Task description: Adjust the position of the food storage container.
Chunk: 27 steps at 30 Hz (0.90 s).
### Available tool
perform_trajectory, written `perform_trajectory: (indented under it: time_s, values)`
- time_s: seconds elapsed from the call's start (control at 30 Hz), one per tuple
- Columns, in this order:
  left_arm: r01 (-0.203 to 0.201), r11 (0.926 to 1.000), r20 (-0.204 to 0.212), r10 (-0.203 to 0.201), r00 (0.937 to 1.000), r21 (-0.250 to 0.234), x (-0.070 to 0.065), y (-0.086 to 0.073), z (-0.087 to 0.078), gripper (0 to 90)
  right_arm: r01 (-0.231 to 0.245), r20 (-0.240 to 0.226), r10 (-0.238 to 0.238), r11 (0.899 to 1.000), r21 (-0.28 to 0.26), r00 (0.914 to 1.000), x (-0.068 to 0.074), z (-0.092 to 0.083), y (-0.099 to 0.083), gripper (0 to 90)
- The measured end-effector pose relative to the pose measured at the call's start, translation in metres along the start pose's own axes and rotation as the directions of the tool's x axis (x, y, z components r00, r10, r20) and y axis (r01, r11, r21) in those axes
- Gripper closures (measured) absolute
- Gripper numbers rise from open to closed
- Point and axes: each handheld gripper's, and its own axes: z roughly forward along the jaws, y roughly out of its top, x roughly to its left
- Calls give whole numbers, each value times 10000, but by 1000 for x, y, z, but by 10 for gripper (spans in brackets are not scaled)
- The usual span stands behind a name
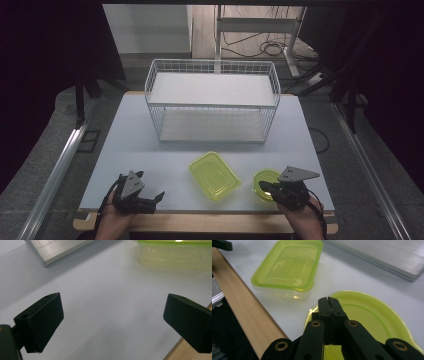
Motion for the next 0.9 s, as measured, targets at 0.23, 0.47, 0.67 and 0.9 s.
perform_trajectory:
  time_s: [0.23, 0.47, 0.67, 0.9]
  values:
    - [-11, 10000, -31, 12, 10000, 84, 0, -1, 1, 29, 306, -462, -284, 9984, 483, 9985, 10, 8, 1, 897]
    - [-56, 9999, -41, 57, 10000, 147, 0, -1, 2, 29, 366, -841, -298, 9961, 807, 9960, 14, 14, 1, 898]
    - [-138, 9996, -54, 139, 9999, 240, -1, -1, 3, 29, 326, -944, -223, 9935, 1092, 9953, 15, 18, -1, 897]
    - [-196, 9994, -67, 198, 9998, 270, -2, -1, 3, 29, 183, -853, -82, 9929, 1179, 9963, 11, 20, -3, 897]
